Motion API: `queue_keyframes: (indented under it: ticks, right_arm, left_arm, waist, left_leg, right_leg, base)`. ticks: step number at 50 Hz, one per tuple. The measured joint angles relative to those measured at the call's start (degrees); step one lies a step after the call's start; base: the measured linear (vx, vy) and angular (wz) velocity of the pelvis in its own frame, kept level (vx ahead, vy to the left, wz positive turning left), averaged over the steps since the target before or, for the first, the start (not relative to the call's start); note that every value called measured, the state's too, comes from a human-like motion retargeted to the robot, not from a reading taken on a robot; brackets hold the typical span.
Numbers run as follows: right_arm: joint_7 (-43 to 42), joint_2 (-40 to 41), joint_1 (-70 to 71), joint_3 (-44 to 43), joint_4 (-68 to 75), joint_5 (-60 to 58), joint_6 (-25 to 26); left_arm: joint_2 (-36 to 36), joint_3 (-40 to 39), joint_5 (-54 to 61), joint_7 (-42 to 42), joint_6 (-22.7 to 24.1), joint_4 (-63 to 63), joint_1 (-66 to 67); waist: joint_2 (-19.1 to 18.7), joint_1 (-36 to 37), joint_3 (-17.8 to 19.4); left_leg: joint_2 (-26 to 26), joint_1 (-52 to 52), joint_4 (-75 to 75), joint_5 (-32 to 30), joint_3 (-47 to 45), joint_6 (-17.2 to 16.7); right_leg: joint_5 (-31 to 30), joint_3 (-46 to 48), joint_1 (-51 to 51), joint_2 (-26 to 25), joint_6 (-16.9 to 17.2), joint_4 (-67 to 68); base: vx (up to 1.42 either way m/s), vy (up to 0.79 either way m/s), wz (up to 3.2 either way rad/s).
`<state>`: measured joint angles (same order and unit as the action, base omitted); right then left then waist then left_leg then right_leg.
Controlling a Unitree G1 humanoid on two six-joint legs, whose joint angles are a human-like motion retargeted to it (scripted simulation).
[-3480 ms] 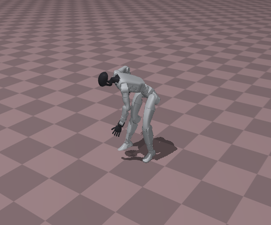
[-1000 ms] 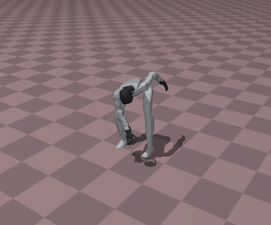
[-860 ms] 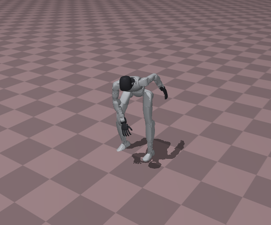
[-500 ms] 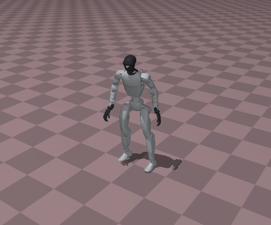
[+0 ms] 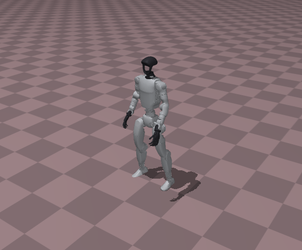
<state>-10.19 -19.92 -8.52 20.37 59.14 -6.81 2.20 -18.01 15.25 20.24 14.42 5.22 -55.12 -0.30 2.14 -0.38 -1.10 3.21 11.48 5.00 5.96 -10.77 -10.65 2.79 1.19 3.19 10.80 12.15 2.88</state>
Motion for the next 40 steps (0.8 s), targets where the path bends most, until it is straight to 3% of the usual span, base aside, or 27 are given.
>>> queue_keyframes:
  ticks: [15, 26, 28, 30, 35, 40]
  right_arm:
    - [-2.22, 0.63, -1.97, -2.76, -0.09, 0.99, 1.89]
    - [-3.97, -1.56, -4.26, -4.59, -4.97, 9.9, -2.08]
    - [-3.27, -2.02, -4.69, -5.36, -6.53, 12.48, -3.42]
    - [-4.04, -2.25, -4.4, -5.83, -7.34, 14.83, -3.96]
    - [-5.02, -2.36, -3.89, -6.5, -8.3, 18.65, -5.12]
    - [-6.06, -2.9, -3.24, -5.2, -7.79, 18.95, -5.49]
  left_arm:
    - [1.68, -3.06, 0.71, -1.89, -1.59, 7.53, 7.96]
    - [-1.22, 2.15, 2.92, -0.04, -1.54, 18.05, 4.33]
    - [-1.97, 3.18, 3.11, -0.62, -1.23, 19.24, 2.33]
    - [-2.12, 4.09, 3.92, 0.12, -0.9, 19.72, -0.55]
    - [-2.66, 6.16, 4.64, 1.18, 0.49, 18.53, -9.36]
    - [-2.52, 9.04, 6.19, 3.57, 2.13, 13.15, -22.49]
  waist:
    - [-2.04, 0.22, -0.74]
    - [-2.65, 0.65, -0.68]
    - [-2.62, -0.28, -0.27]
    - [-2.28, -0.86, 1.3]
    - [-0.65, -4.07, 6.72]
    - [1.39, -8.41, 15.65]
  left_leg:
    - [0.07, 0.82, 0.0, 1.02, -2.86, -0.17]
    - [0.66, -0.64, 0.0, 0.62, -5.0, 0.05]
    - [0.91, -2.0, -0.55, 0.93, -6.29, 1.67]
    - [0.74, -2.39, 0.0, -0.07, -6.42, 0.03]
    - [0.4, -6.3, 0.0, -1.83, -7.43, 0.16]
    - [-0.44, -13.42, -0.27, -4.99, -6.64, 0.64]
  right_leg:
    - [-0.22, -2.3, -0.62, -0.48, 0.05, -0.32]
    - [-0.71, -4.18, -3.59, -1.49, -0.51, 0.34]
    - [0.04, -2.48, -5.77, -1.14, -0.91, 1.97]
    - [-1.7, -5.83, -6.02, -1.92, -0.5, -0.07]
    - [-4.45, -7.43, -9.68, -1.87, 0.16, -2.08]
    - [-8.09, -7.5, -15.45, -0.91, 1.5, -3.82]
  base:
    - [0.04, 0.01, -0.13]
    - [-0.01, -0.02, -0.08]
    - [-0.07, -0.06, -0.25]
    - [-0.09, -0.08, -0.38]
    - [-0.17, -0.08, -0.22]
    - [-0.29, -0.06, 0.15]
